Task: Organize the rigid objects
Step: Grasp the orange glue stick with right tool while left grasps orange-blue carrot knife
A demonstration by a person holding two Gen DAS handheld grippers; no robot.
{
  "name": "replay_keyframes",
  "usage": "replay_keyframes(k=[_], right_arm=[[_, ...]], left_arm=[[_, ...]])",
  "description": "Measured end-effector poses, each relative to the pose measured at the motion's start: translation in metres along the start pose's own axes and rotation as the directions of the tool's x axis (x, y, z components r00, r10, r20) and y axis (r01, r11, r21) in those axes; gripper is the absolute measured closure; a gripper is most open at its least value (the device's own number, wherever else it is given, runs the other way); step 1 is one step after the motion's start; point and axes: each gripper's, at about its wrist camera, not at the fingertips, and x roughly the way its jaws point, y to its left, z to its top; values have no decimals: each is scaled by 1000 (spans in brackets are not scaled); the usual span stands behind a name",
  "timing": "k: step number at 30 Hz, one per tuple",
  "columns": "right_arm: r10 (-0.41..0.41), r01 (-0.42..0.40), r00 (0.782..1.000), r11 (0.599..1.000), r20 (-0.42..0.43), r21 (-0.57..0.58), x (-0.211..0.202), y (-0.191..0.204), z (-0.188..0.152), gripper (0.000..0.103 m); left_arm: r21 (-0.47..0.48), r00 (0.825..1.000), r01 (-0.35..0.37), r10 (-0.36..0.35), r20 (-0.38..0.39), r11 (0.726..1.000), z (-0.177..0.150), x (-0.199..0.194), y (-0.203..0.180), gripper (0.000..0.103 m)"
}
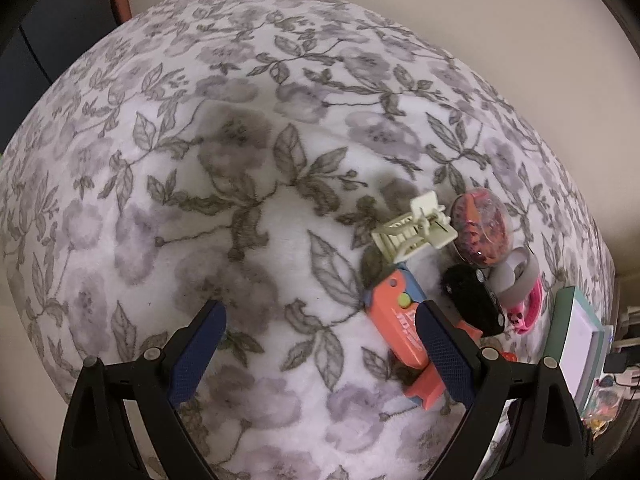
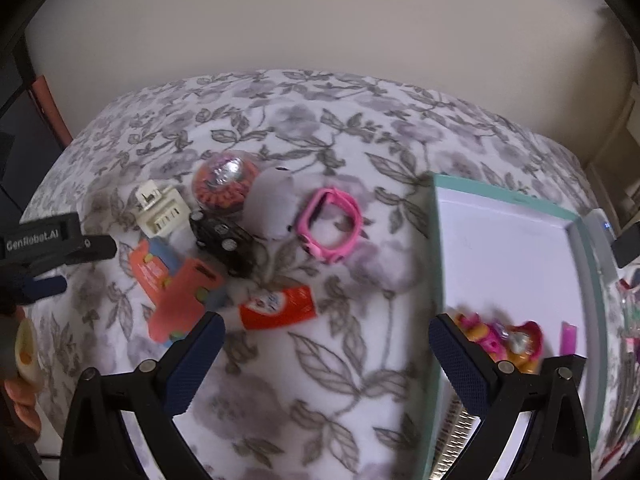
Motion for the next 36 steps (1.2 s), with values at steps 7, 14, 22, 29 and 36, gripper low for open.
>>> replay_keyframes(k=[7,14,22,29,36], right_arm=[[27,-26,999,999,-35,20,24,7,7,0],[53,-47,997,994,-57,101,44,-3,14,0],[34,-24,997,992,-76,125,65,-2,11,0],[-19,23,997,998,-71,62,73,9,8,0],[-36,38,997,999,-71,33,76,15,7,0]], left_arm=[[5,1000,10,-10,-13,1000,3,8,-3,7],[42,999,14,-16,29,999,8,16,-23,7],[64,1000,27,-28,7,998,6,34,-37,7],[73,1000,-17,16,10,997,5,49,-45,7],[142,996,-90,88,21,986,1,62,-63,7]])
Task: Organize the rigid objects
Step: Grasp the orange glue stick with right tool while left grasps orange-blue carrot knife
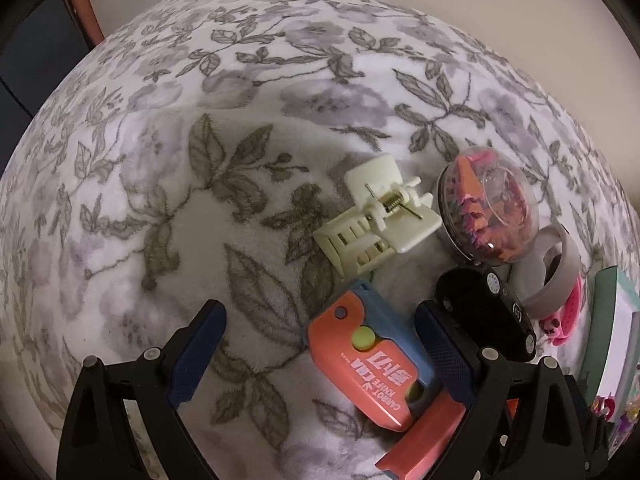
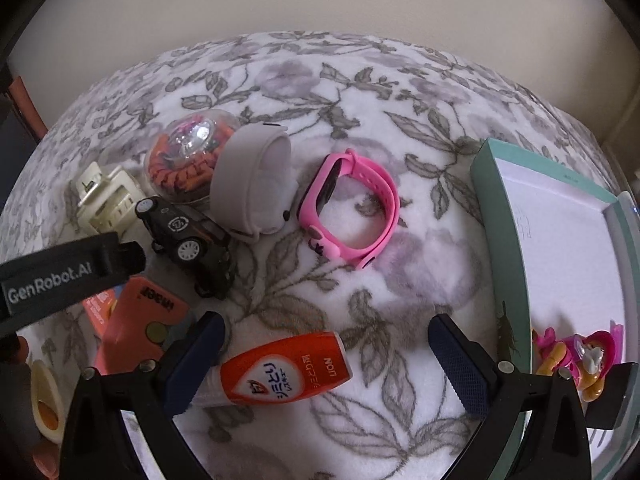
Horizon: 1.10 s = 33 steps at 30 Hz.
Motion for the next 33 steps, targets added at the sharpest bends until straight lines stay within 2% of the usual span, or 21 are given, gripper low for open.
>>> replay_keyframes(k=[9,25,28,33], right_arm=[[12,-13,1000,999,-28,-29,-1,1,-5,0],[43,-50,994,996,-103,-70,-6,-16,-18,0],[51,-59,992,996,-115,-65,-9,-24,-20,4],[45,-54,990,996,-133,-64,-12,-35,-19,16]], left_arm=[[25,998,-32,33,-45,999,-9,4,-7,7],[32,993,-50,53,-101,998,-25,1,20,7],[36,992,-55,59,-108,998,-28,0,24,7],[40,992,-60,64,-112,997,-31,-3,28,7]])
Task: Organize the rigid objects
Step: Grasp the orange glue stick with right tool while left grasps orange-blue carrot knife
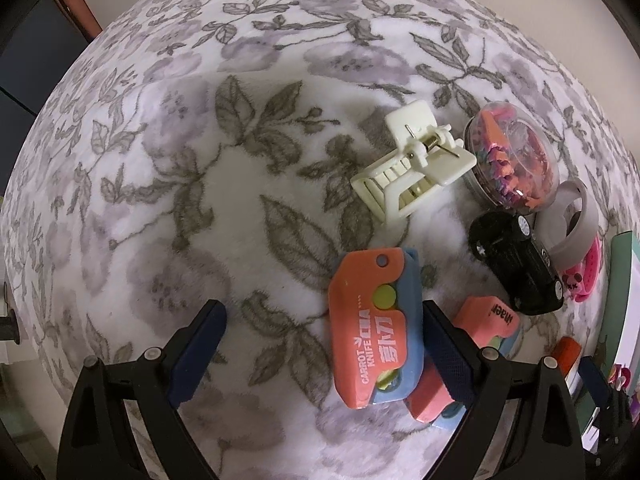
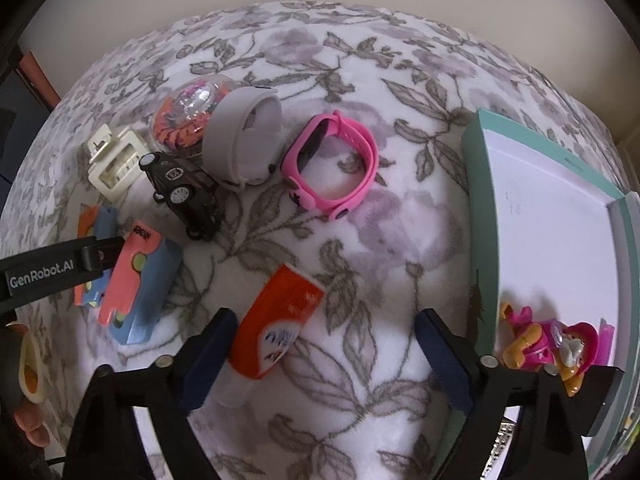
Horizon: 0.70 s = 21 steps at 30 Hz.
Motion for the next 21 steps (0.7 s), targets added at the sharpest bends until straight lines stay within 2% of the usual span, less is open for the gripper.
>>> replay_keyframes(k=[3,7,10,12,17,21], right_arm=[[1,-1,1000,1000,-12,2,-4,-3,-2,22],[12,-12,1000,1000,-16,11,-10,-8,-4,28],[-1,1,1000,1000,-13,25,-14,-14,-4,47],[8,-7,1000,999,-10,40,-17,-20,-1,54],[40,-40,999,996,-5,74,-19,-34,4,61],[37,-37,999,996,0,77,-19,-36,4,64]], left_arm=[[15,1000,-2,2,1,1000,-3,-2,0,10],[22,1000,23,-23,0,1000,-4,-5,-2,20],[35,1000,21,-21,4,999,-5,-7,-4,22],[38,1000,27,-27,5,999,-4,-8,-6,26],[52,999,32,-33,18,998,-1,-16,-14,44],[68,999,32,-34,26,997,1,-19,-19,49]])
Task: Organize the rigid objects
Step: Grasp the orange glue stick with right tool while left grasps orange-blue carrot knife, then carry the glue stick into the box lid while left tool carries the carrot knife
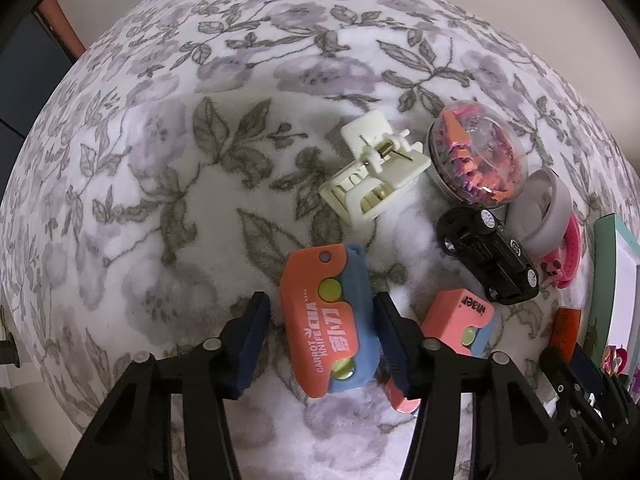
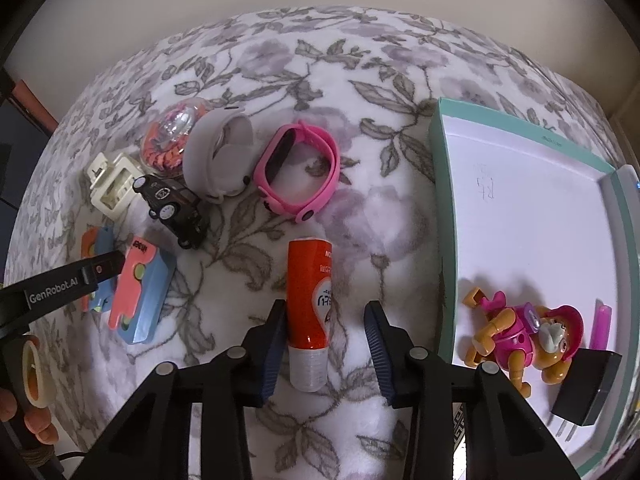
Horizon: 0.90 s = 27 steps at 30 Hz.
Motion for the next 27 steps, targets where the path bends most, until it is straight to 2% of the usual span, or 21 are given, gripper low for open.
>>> replay_keyframes(k=[2,6,15,27], right_arm=[[-12,12,1000,1000,6,-9,0,5,0,71],[-6,7,1000,1000,16,-18,1,19,-5,80],[50,-50,998,999,34,6,7,26,2,80],[95,-98,991,995,89,36,-22,15,7,80]], left_arm=[[2,1000,3,-3,3,1000,0,-1,-2,55],[-2,1000,5,-5,3,1000,3,-3,-5,56],[-40,1000,29,-29,-5,999,4,-5,7,56],[-80,997,78,-78,7,994,9,-16,23,56]])
